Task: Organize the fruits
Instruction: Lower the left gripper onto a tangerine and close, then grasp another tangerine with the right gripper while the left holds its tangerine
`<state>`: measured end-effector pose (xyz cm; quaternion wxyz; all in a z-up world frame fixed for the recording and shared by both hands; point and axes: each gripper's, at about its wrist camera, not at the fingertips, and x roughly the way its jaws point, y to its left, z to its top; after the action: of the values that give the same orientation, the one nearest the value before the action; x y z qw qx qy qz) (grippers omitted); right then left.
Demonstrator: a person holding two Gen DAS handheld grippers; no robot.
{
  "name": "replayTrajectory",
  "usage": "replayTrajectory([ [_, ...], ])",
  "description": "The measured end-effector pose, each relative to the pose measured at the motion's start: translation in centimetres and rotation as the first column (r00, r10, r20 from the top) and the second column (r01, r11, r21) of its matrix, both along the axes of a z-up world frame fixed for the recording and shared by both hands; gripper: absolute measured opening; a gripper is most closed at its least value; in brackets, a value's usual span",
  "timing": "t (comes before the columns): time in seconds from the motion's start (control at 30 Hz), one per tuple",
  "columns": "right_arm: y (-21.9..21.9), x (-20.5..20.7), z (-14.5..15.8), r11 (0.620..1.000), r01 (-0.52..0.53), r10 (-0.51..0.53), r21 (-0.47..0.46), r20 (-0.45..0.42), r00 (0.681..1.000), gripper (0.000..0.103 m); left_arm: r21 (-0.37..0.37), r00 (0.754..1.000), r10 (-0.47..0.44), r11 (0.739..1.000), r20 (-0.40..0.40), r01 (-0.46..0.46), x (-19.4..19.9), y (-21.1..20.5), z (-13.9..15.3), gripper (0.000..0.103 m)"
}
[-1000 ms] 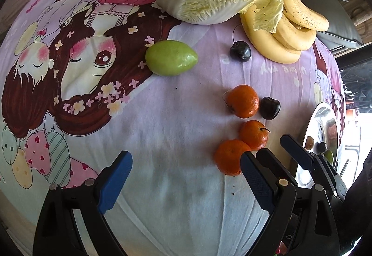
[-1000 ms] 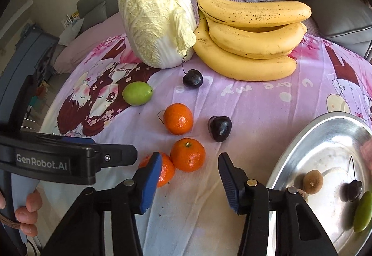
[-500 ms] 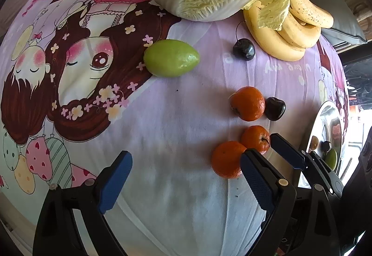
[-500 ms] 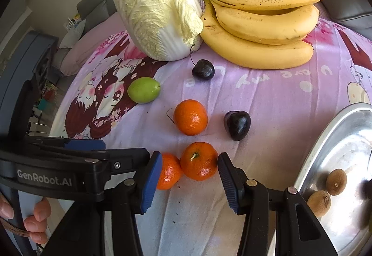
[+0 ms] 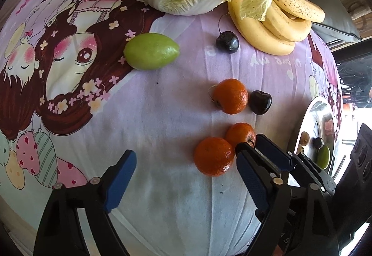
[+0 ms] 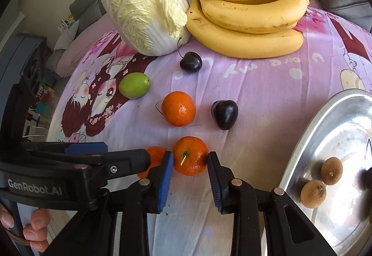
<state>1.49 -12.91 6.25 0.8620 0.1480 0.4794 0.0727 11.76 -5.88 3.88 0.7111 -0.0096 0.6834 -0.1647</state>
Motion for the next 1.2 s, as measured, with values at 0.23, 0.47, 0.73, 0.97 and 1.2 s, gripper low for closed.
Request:
replayTrajectory([
  [0.23,0.2,-0.2,-0.1,1.0,-0.009,0.008,-0.017,-0.012,1.0,0.032,-0.023,0.999,-0.021,1.0,-0.027,0.021,-0.6,-1.7,-0.3,0.065],
  [0.47,0.0,-0.2,-0.1,1.0,-0.007,0.007,-0.019,-0.015,1.0,0.032,-0.08,0.998,-0.015,0.997,-0.057,0.011,-0.9,-2.4,-0.7,0.048],
  [0.73,0.1,-0.2,-0.1,1.0,-0.011,0.011,-0.022,-0.014,1.0,0.032,-0.11,0.999,-0.013,0.994,-0.05,0.007,-0.9,-0.6,-1.6,0.04],
  [0.97,0.4,-0.1,-0.2,1.0,-0.017,0.016,-0.019,-0.016,1.0,0.033,-0.062,1.0,-0.009,0.998,-0.002,0.009,-0.9,0.6,-0.2,0.04],
  [1.2,0.7,0.1,-0.2,0.999,-0.023,0.023,-0.032,-0.014,1.0,0.037,-0.033,0.999,0.038,0.999,0.014,-0.037,-0.2,3.1,0.0,0.04],
])
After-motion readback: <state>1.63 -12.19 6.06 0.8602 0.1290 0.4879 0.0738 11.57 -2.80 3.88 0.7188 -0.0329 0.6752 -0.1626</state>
